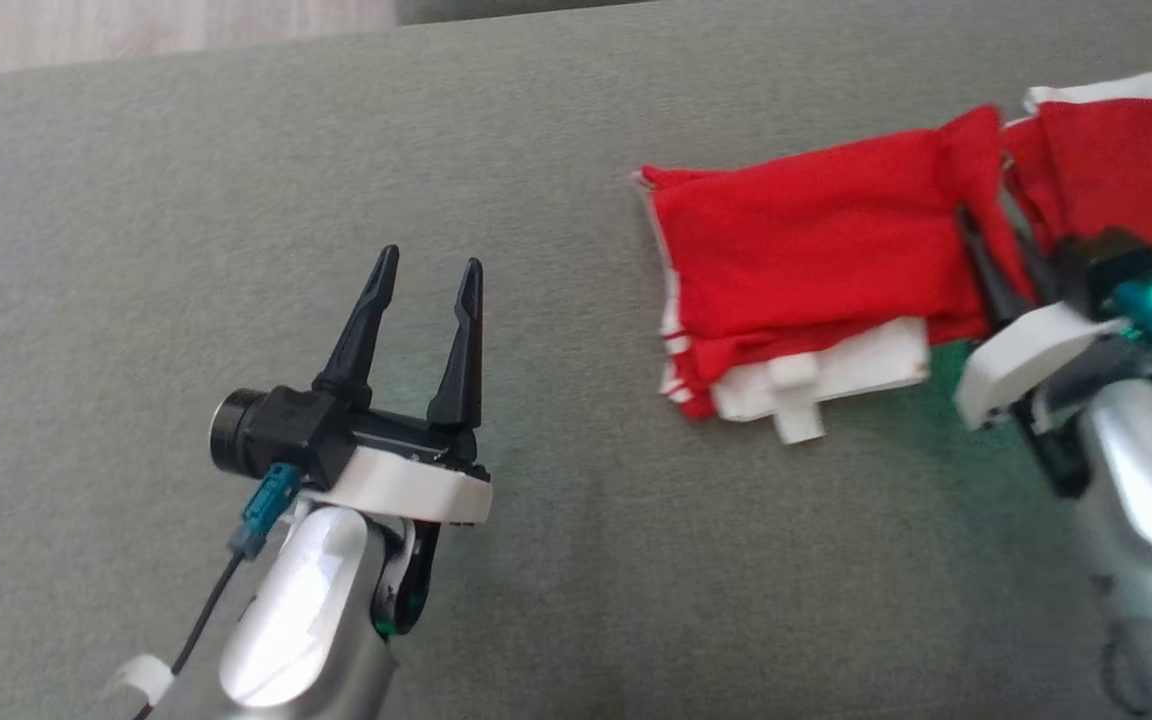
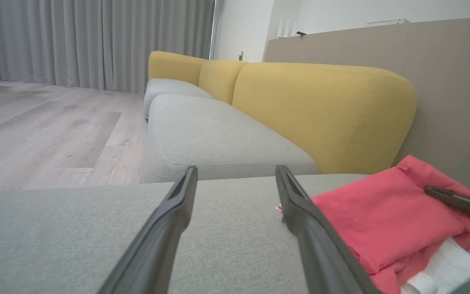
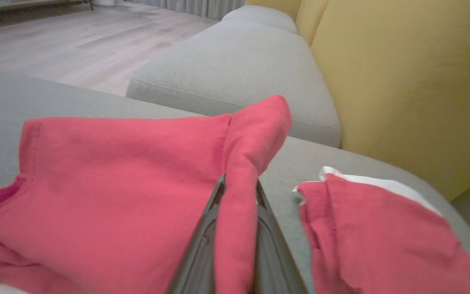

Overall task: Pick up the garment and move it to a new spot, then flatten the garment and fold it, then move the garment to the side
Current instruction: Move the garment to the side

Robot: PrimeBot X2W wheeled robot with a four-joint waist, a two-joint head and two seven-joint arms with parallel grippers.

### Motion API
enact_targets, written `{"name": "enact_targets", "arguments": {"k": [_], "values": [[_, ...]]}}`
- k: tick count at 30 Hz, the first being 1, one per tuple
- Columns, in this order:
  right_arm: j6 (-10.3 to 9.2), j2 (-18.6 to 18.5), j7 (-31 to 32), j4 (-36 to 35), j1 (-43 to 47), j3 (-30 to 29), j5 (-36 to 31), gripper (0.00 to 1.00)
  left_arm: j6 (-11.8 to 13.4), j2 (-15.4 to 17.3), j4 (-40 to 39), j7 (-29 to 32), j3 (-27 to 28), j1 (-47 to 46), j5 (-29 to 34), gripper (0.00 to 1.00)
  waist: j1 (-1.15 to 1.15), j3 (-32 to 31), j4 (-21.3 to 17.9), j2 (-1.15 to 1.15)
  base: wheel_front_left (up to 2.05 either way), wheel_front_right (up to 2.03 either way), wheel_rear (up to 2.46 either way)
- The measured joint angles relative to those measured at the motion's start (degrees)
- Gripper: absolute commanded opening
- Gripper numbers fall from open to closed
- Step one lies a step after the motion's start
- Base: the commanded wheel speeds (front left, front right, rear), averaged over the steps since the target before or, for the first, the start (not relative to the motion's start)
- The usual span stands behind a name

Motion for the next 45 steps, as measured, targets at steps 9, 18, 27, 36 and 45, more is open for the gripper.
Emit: {"name": "enact_targets", "arguments": {"k": [9,18,27,36,45], "values": [[0.0,-12.37,4.77,-6.46,-1.62,-1.68,2.2,0.0,0.33,0.03,-1.21,0.0,-1.14,-1.01,0.02,1.0,0.01,3.23,-2.53,0.0,0.0,0.0,0.0],[0.0,-20.67,5.6,-3.09,-6.84,-8.33,0.58,0.0,-0.01,0.03,-1.25,0.0,-1.09,-4.67,1.04,1.0,0.01,9.4,-3.34,0.0,0.0,0.0,0.0],[0.01,-21.48,5.37,5.41,-11.35,-12.27,-3.49,0.0,-0.56,0.02,-1.09,0.0,-0.81,-6.63,1.69,1.0,0.02,13.28,-2.68,0.0,0.0,0.0,0.0],[0.01,-17.96,3.08,7.68,-11.79,-16.18,-5.86,1.0,-0.71,0.02,-0.67,0.0,0.33,-6.6,1.69,1.0,0.01,11.08,-2.99,0.0,0.0,0.0,0.0],[0.01,-10.69,0.49,-2.26,-10.48,-17.63,-4.68,1.0,-0.49,0.01,-1.72,0.0,2.09,-3.25,1.03,1.0,0.0,3.99,-3.27,0.0,0.0,0.0,0.0]]}}
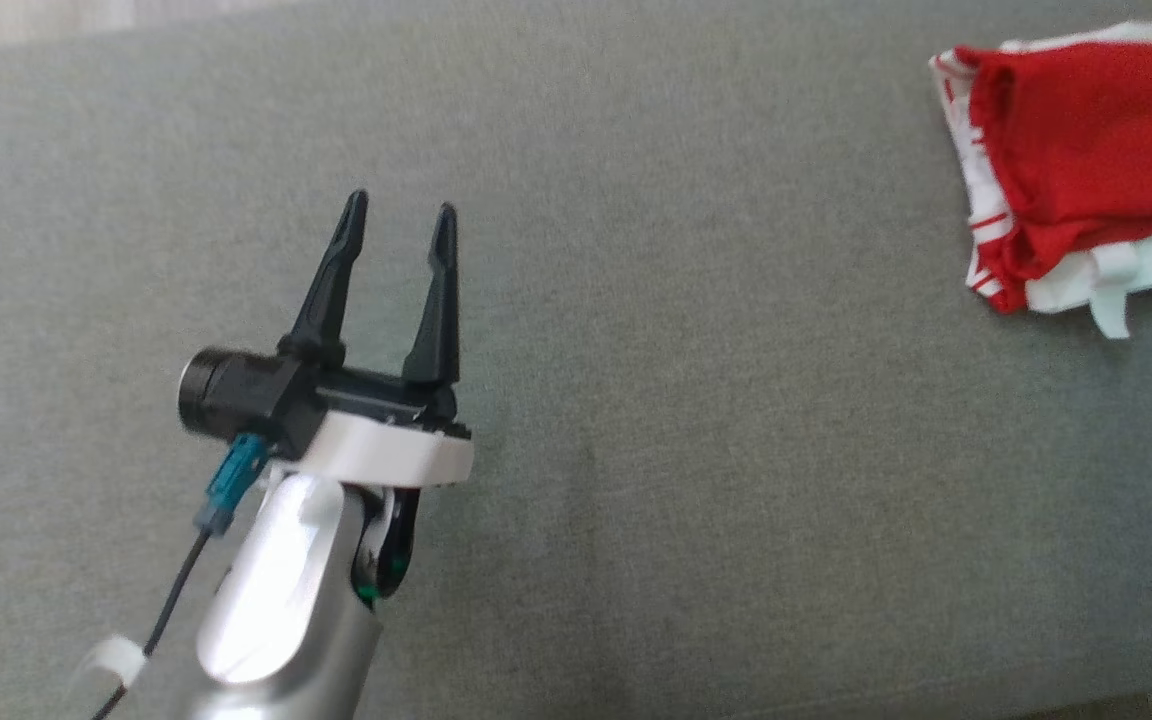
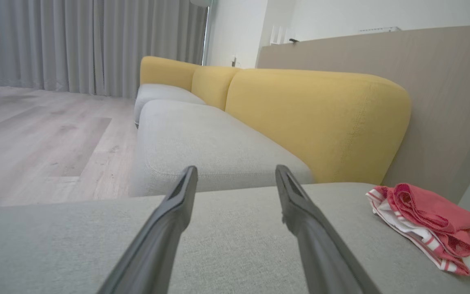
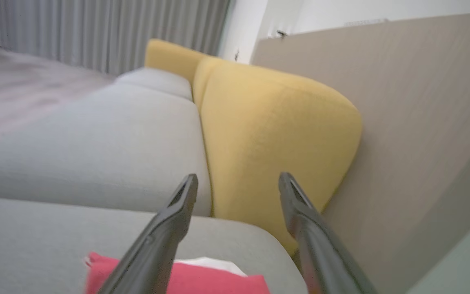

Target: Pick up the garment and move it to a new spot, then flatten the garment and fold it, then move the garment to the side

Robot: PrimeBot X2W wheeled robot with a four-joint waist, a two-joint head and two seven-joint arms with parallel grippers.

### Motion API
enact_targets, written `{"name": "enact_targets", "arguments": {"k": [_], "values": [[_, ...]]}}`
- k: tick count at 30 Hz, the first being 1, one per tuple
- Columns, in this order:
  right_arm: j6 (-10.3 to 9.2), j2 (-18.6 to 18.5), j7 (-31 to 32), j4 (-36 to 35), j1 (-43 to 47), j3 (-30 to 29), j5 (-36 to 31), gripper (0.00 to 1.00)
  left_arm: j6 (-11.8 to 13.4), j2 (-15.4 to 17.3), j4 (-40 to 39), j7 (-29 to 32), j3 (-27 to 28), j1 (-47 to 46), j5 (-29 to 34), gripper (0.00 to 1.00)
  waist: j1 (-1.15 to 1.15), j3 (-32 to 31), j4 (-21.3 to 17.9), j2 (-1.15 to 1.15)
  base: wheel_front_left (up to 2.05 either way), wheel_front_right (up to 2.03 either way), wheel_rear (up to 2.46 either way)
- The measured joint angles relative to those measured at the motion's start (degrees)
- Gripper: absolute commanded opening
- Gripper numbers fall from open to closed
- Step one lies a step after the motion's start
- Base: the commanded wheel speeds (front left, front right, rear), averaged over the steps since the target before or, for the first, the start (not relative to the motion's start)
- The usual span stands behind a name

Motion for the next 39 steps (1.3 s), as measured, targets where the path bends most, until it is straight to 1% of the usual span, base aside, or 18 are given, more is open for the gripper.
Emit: {"name": "enact_targets", "arguments": {"k": [1,4,6,10,13,15,17,22,24,25,30,39], "values": [[0.0,2.81,-0.32,-4.04,1.76,-0.47,1.19,1.0,0.38,0.0,-0.81,0.0,0.6,1.31,-0.43,1.0,0.0,-1.68,0.12,0.0,0.0,0.0,0.0],[-0.01,8.17,-0.31,-10.17,5.55,-1.6,3.45,1.0,0.64,-0.01,-1.7,0.0,1.11,3.12,-0.44,1.0,0.0,-4.03,0.44,0.0,0.0,0.0,0.0],[0.0,11.57,-0.3,-14.16,8.44,-2.07,4.48,1.0,1.58,-0.02,-3.31,0.0,2.13,4.4,-1.6,1.0,0.0,-5.39,0.8,0.0,0.0,0.0,0.0],[-0.01,17.37,-0.31,-20.04,13.51,-2.61,7.26,1.0,1.99,0.0,-4.23,0.0,2.75,6.11,-1.76,1.0,0.0,-7.72,1.83,0.0,0.0,0.0,0.0],[-0.01,20.19,-1.11,-22.03,17.41,-1.26,8.96,1.0,2.03,0.0,-3.85,0.0,3.28,8.37,-2.24,1.0,-0.01,-9.45,2.55,0.0,0.0,0.0,0.0],[-0.01,21.05,-2.12,-22.38,20.46,0.78,9.39,1.0,2.03,0.03,-3.33,0.0,4.0,9.85,-2.26,1.0,-0.01,-10.33,2.97,0.0,0.0,0.0,0.0],[-0.01,22.06,-3.37,-21.63,23.56,1.31,10.13,1.0,2.02,0.03,-2.57,0.0,4.2,10.98,-2.26,1.0,0.0,-10.95,3.41,0.0,0.0,0.0,0.0],[0.0,22.42,-6.41,-18.62,29.71,2.82,11.29,1.0,2.14,0.03,-1.6,0.0,4.82,12.77,-3.04,1.0,0.0,-12.01,4.14,0.0,0.0,0.0,0.0],[-0.01,22.47,-7.26,-17.41,31.19,4.24,13.59,1.0,2.33,0.03,-1.65,0.0,5.2,13.24,-3.0,1.0,0.01,-12.47,4.25,0.0,0.0,0.0,0.0],[-0.01,22.59,-7.76,-17.12,31.88,4.64,13.4,1.0,2.34,0.03,-1.66,0.0,5.27,13.5,-2.53,1.0,0.0,-12.65,4.3,0.0,0.0,0.0,0.0],[0.0,22.79,-8.82,-15.32,33.28,4.94,14.13,1.0,2.23,0.04,-0.98,0.0,5.98,15.37,-2.53,1.0,0.01,-13.13,4.28,0.0,0.0,0.0,0.0],[-0.01,22.79,-8.95,-14.86,33.28,4.94,14.58,1.0,1.92,0.08,-0.83,0.0,6.87,16.17,-3.55,1.0,0.01,-13.88,3.99,0.0,0.0,0.0,0.0]]}}
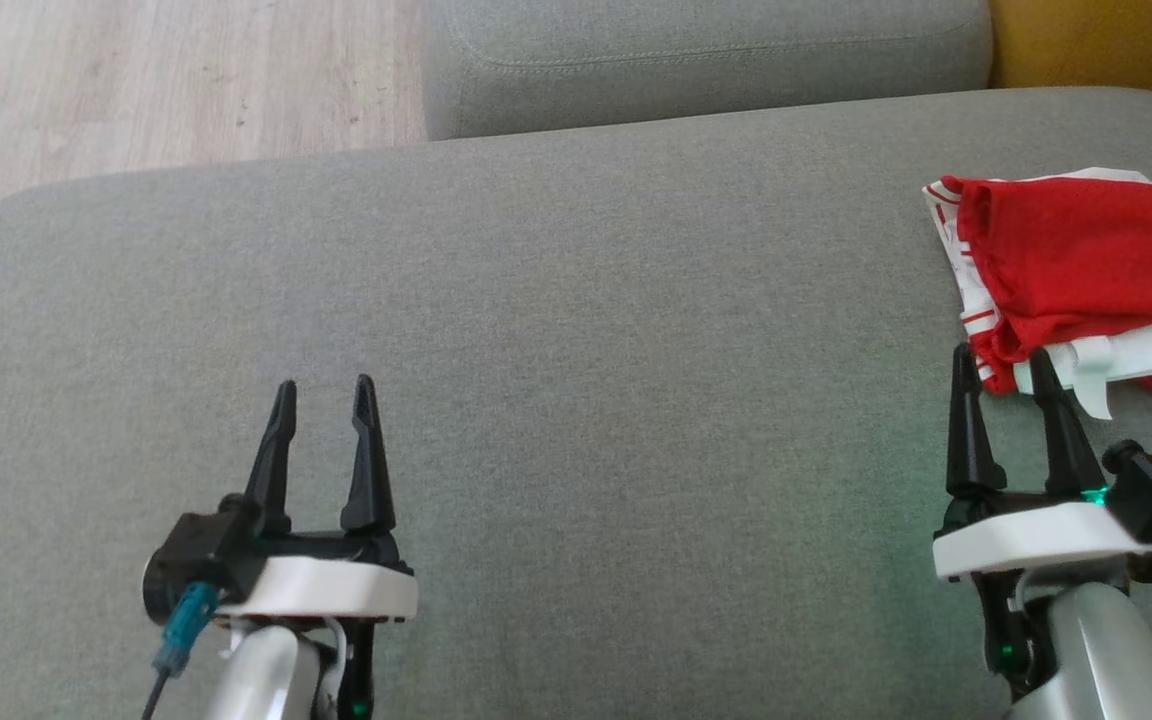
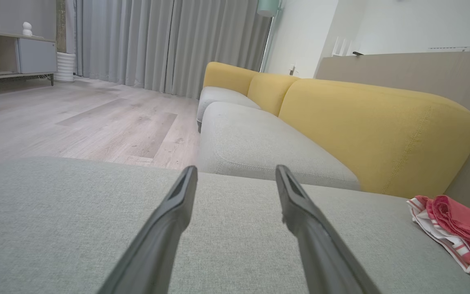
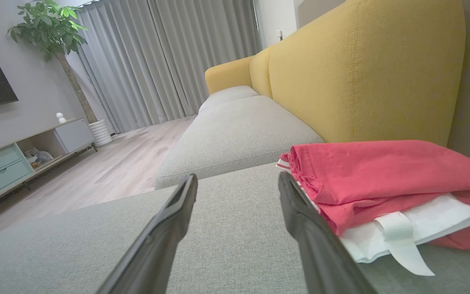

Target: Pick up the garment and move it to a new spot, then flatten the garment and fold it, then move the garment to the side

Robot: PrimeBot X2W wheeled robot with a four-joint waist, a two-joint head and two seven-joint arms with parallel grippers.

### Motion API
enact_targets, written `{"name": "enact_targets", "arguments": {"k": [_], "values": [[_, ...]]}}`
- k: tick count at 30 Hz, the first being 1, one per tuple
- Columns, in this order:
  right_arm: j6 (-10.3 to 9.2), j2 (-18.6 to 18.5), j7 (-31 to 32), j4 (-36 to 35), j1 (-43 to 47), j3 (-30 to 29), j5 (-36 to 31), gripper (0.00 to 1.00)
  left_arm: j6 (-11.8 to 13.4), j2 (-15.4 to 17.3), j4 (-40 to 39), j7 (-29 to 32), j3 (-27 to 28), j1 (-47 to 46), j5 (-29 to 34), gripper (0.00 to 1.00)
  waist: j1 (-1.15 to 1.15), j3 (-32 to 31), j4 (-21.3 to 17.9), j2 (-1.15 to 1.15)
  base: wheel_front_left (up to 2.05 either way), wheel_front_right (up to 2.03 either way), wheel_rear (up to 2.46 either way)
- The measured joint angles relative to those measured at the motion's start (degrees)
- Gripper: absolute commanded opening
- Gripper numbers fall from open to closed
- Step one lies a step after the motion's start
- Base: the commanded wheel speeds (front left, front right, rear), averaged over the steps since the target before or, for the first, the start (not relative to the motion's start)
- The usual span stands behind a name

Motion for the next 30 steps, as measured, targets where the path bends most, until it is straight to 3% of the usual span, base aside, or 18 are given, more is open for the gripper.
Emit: {"name": "enact_targets", "arguments": {"k": [19,20,30], "values": [[0.0,0.0,0.0,0.08,0.19,0.71,1.26,1.0,0.11,0.03,1.54,0.0,0.78,0.24,-3.93,1.0,0.0,-0.59,-0.6,0.0,0.0,0.0,0.0],[0.0,0.0,0.0,0.11,0.19,0.78,1.26,0.0,0.1,0.03,1.57,0.0,0.78,0.24,-3.97,0.0,0.0,-0.64,-0.62,0.0,0.0,0.0,0.0],[0.0,0.24,0.89,4.77,3.87,0.8,3.94,0.0,0.02,0.02,6.01,0.88,0.8,3.83,-6.55,0.0,0.0,-0.8,-0.54,0.0,0.0,0.0,0.0]]}}
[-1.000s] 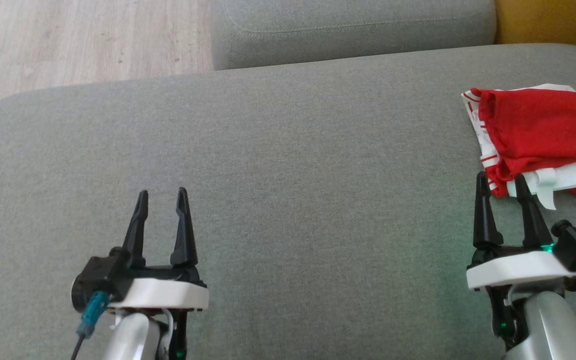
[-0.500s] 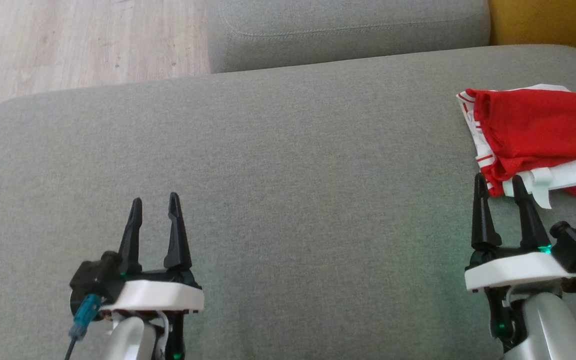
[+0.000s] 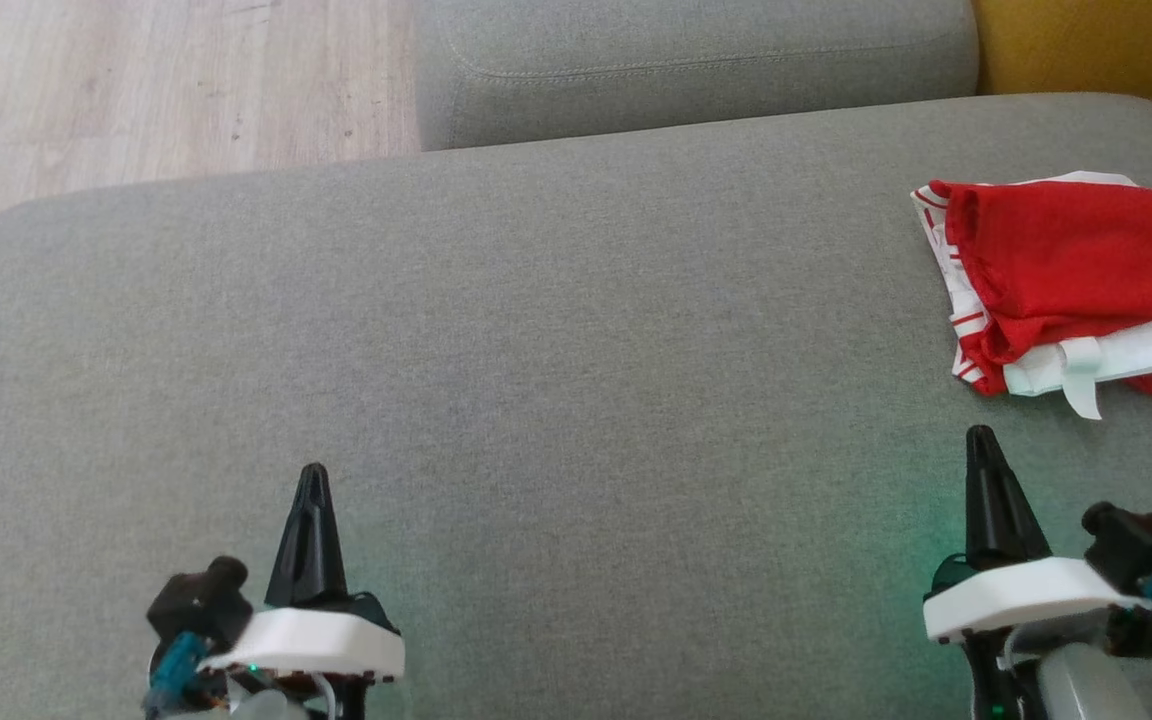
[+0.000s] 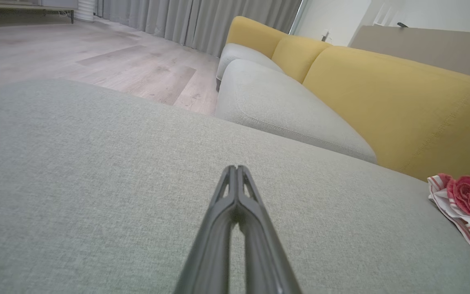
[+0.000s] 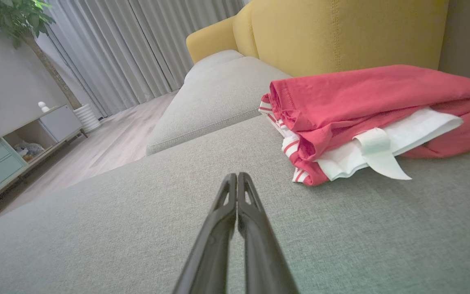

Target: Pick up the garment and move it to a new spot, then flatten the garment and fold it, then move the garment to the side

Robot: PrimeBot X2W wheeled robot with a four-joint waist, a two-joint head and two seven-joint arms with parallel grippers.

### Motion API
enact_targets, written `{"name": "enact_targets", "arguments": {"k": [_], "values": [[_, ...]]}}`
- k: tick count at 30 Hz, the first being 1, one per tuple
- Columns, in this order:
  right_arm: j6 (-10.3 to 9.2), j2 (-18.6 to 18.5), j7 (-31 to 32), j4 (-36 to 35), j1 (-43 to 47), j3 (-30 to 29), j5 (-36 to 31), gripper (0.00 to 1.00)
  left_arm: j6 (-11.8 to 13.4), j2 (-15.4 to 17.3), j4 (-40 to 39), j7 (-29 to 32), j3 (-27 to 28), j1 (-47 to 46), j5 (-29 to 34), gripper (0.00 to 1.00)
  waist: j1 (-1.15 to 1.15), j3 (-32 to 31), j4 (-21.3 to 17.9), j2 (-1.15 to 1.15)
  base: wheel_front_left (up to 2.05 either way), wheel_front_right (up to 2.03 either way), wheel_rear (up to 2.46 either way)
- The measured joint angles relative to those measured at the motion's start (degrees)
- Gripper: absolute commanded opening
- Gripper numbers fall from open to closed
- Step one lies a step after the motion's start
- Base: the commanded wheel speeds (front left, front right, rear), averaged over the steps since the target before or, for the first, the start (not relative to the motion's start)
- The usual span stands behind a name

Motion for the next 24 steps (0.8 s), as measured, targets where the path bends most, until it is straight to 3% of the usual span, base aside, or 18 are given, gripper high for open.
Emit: {"name": "enact_targets", "arguments": {"k": [24], "values": [[0.0,0.01,4.11,-1.22,-0.08,-1.4,15.21,0.0,-1.44,0.0,-0.79,4.26,3.02,-0.14,-13.61,0.0,0.0,-0.51,0.45,0.0,0.0,0.0,0.0]]}}
